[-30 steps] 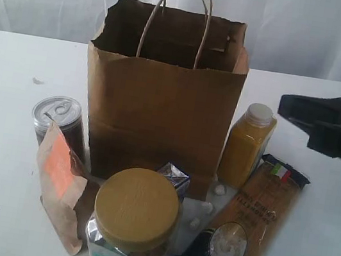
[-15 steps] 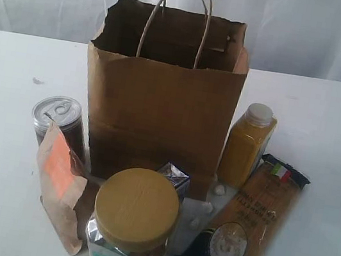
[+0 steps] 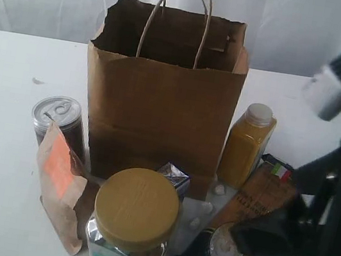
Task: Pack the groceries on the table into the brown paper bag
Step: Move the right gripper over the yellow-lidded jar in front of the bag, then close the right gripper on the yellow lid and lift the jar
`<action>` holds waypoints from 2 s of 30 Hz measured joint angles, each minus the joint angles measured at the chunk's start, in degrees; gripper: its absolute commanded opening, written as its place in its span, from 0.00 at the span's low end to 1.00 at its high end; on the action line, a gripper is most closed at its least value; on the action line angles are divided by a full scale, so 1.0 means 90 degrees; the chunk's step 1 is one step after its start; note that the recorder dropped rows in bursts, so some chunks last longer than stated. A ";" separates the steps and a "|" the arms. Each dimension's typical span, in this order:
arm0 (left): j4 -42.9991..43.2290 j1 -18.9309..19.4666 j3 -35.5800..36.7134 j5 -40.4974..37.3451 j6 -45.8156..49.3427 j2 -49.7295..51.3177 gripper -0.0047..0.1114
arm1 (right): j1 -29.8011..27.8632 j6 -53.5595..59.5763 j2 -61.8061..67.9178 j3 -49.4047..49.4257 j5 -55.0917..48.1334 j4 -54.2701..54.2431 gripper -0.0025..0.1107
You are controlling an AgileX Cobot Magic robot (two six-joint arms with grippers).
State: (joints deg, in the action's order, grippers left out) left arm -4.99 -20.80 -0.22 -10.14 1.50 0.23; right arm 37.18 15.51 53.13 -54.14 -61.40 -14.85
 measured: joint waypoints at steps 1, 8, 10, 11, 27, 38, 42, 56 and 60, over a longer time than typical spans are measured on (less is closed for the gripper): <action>0.0000 0.0000 0.0000 0.0000 0.0000 0.0000 0.04 | 0.0164 -0.0061 0.0155 -0.0070 0.0015 0.0047 0.80; 0.0000 0.0000 0.0000 0.0000 0.0000 0.0000 0.04 | 0.1131 -0.0388 0.1554 -0.0864 0.0205 0.0602 0.80; 0.0000 0.0000 0.0000 0.0000 0.0000 0.0000 0.04 | 0.1256 -0.0388 0.1972 -0.1056 0.0229 0.0694 0.80; 0.0000 0.0000 0.0000 0.0000 0.0000 0.0000 0.04 | 0.1311 -0.0388 0.2161 -0.1150 0.0230 0.0713 0.80; 0.0000 0.0000 0.0000 0.0000 0.0000 0.0000 0.04 | 0.1675 -0.0705 0.3393 -0.1851 0.0421 0.0950 0.94; 0.0000 0.0000 0.0000 0.0000 0.0000 0.0000 0.04 | 0.1702 -0.0705 0.3703 -0.1864 0.0532 0.1110 0.94; 0.0000 0.0000 0.0000 0.0000 0.0000 0.0000 0.04 | 0.1713 -0.0722 0.3852 -0.1864 0.0544 0.1110 0.94; 0.0000 0.0000 0.0000 0.0000 0.0000 0.0000 0.04 | 0.1824 -0.0752 0.4042 -0.1914 0.0548 0.0813 0.94; 0.0000 0.0000 0.0000 0.0000 0.0000 0.0000 0.04 | 0.1857 -0.0752 0.4084 -0.1914 0.0548 0.0815 0.94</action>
State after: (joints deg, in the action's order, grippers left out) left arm -4.99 -20.80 -0.22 -10.14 1.50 0.23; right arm 53.89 8.74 89.89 -71.37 -56.46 -7.52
